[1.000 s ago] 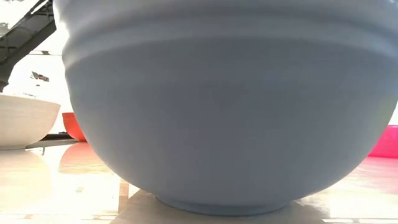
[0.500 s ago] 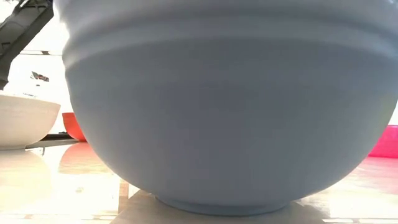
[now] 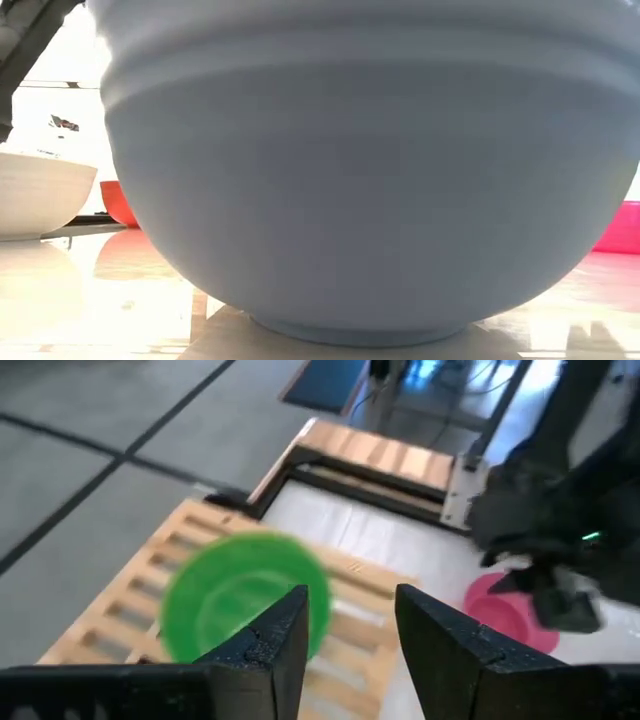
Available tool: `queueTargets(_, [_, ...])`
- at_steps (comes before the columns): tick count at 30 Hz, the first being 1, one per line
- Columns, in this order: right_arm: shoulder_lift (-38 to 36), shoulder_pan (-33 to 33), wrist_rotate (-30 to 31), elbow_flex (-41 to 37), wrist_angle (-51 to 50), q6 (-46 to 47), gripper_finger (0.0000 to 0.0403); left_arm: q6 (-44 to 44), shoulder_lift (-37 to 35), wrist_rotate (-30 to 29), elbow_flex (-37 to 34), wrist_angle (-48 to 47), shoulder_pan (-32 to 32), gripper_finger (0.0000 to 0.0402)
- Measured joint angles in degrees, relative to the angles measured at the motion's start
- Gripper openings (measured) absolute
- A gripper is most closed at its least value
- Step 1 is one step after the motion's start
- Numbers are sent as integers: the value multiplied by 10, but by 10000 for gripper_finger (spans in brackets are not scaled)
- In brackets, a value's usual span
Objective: Place and stack bowls onto a shelf
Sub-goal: Stack the small red transparent bowl on top of the small green transparent bowl on the shelf
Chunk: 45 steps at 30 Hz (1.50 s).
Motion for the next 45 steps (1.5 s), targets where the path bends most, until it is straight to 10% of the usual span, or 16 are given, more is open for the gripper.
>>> queueTargets(16, [0,-14,-45,-120,116,-71,182,17,-64,-7,0,-12,-10,125])
queueTargets(29, [0,-8,-87,-167,182,-26,24,-19,-98,75,34,73,5,125])
queueTargets(39, [0,7,-51,33,87,-95,24,53,-173,6,21,24,13,104])
queueTargets(45, [0,-18,18,200,-27,-173,24,-12,-218,7,-259,86,4,94])
